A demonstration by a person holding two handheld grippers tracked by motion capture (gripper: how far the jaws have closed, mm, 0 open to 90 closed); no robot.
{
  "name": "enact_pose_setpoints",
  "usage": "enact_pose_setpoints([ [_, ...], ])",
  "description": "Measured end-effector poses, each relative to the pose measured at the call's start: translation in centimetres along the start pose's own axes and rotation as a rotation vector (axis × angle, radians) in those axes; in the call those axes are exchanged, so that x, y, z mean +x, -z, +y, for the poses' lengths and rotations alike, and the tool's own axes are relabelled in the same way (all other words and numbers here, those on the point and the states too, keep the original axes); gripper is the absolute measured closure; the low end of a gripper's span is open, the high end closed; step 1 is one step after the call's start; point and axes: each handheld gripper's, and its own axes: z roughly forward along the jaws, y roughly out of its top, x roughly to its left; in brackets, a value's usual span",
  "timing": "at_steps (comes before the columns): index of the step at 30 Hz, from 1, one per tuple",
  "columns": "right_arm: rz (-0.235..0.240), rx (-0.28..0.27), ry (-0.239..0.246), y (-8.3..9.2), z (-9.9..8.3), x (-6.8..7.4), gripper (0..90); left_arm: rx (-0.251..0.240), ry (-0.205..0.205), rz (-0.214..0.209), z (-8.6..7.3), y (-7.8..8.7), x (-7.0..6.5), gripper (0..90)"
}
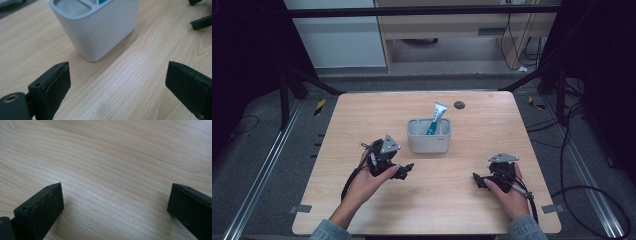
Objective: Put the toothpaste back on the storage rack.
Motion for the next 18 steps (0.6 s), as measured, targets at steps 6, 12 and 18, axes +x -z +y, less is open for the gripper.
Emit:
enact_pose_setpoints([
  [6,0.0,0.001,0.002,0.0,0.0,0.0,0.6,0.026,0.031,0.021,-1.9,-0.2,1.0,6.3],
  [12,0.0,0.001,0.001,0.0,0.0,0.0,0.6,0.056,0.065,0.035,-4.1,-0.3,2.0,6.3],
  [18,0.001,0.0,0.003,0.0,0.0,0.0,0.6,0.073,0.098,0.05,-6.1,0.0,3.2,6.2],
])
